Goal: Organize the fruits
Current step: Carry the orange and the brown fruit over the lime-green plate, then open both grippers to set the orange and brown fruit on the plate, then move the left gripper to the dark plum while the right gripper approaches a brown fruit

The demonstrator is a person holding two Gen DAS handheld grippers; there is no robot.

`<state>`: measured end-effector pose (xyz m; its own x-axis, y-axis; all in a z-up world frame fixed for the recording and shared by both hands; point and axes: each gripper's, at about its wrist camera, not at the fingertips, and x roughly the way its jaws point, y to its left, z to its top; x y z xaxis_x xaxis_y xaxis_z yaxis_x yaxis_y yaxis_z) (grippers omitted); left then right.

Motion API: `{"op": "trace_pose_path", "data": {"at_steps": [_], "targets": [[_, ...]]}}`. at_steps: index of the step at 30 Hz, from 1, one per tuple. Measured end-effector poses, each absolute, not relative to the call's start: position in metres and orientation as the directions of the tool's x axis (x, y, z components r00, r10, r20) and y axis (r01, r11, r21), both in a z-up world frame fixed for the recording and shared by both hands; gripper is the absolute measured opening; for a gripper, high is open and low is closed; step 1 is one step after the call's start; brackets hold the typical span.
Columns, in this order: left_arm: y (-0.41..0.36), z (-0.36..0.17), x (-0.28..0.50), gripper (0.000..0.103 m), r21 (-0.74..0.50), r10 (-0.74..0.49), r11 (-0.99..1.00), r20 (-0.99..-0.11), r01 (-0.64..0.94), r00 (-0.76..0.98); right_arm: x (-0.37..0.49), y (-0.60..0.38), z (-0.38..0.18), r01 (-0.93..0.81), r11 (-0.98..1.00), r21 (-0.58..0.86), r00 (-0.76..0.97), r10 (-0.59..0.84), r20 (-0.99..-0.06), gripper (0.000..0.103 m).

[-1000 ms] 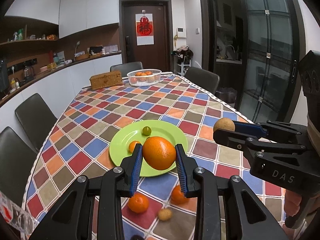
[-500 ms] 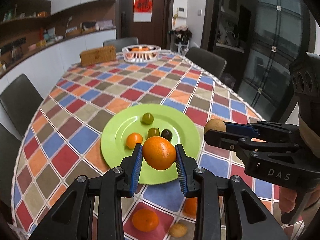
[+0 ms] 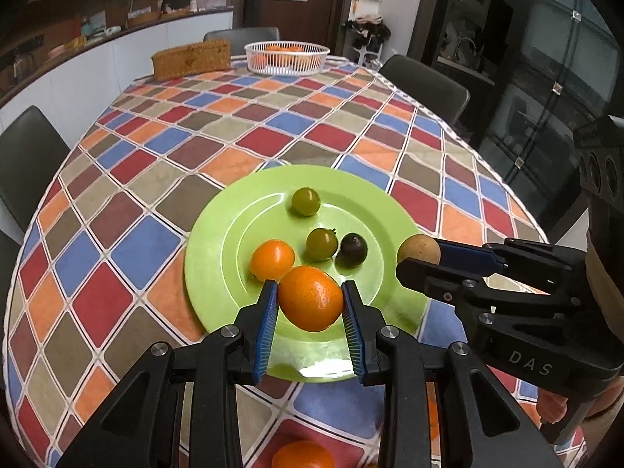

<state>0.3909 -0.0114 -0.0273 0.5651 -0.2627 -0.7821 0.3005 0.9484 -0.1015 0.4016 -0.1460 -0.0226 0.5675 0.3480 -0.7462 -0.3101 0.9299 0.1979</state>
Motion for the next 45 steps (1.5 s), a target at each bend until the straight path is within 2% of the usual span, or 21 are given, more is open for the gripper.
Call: {"op": "trace_pose_path", "data": {"at_steps": [7,10,12,18,28,31,36,45], "targets": [[-0.015,-0.034,0.400,0.033,-0.057,-0.221,0.954,-0.797,0.294,0.562,0.413,-0.145,-0.034,-0.301,0.933,0.199,0.540,0.339,-0.770,0.031],[-0.015,-0.030,0.395,0.043,-0.028,-0.202,0.956,-0.785,0.292,0.586,0.413,-0.145,-0.033,-0.297,0.935,0.193,0.542,0.331,-0.773,0.033],[-0.012,-0.025,0.389,0.043,-0.014,-0.187,0.960,-0.775,0.279,0.604,0.408,-0.148,-0.030,-0.285,0.941,0.184,0.560,0.319,-0.764,0.040],[-0.008,-0.004,0.359,0.044,0.027,-0.153,0.967,-0.737,0.254,0.658,0.383,-0.159,-0.012,-0.271,0.944,0.186,0.610,0.318,-0.726,0.040],[-0.004,0.044,0.301,0.056,0.017,-0.142,0.979,-0.659,0.204,0.739,0.326,-0.156,0.030,-0.325,0.933,0.157,0.683,0.346,-0.643,0.040],[-0.002,0.052,0.284,0.061,0.032,-0.129,0.980,-0.644,0.195,0.754,0.311,-0.156,0.040,-0.337,0.928,0.161,0.695,0.360,-0.622,0.043],[0.003,0.061,0.253,0.066,0.074,-0.076,0.986,-0.612,0.152,0.787,0.282,-0.149,0.050,-0.366,0.922,0.127,0.718,0.366,-0.592,0.044],[0.020,0.060,0.203,0.071,0.046,-0.064,0.993,-0.582,0.111,0.811,0.238,-0.135,0.055,-0.426,0.900,0.095,0.721,0.402,-0.565,0.044]]}}
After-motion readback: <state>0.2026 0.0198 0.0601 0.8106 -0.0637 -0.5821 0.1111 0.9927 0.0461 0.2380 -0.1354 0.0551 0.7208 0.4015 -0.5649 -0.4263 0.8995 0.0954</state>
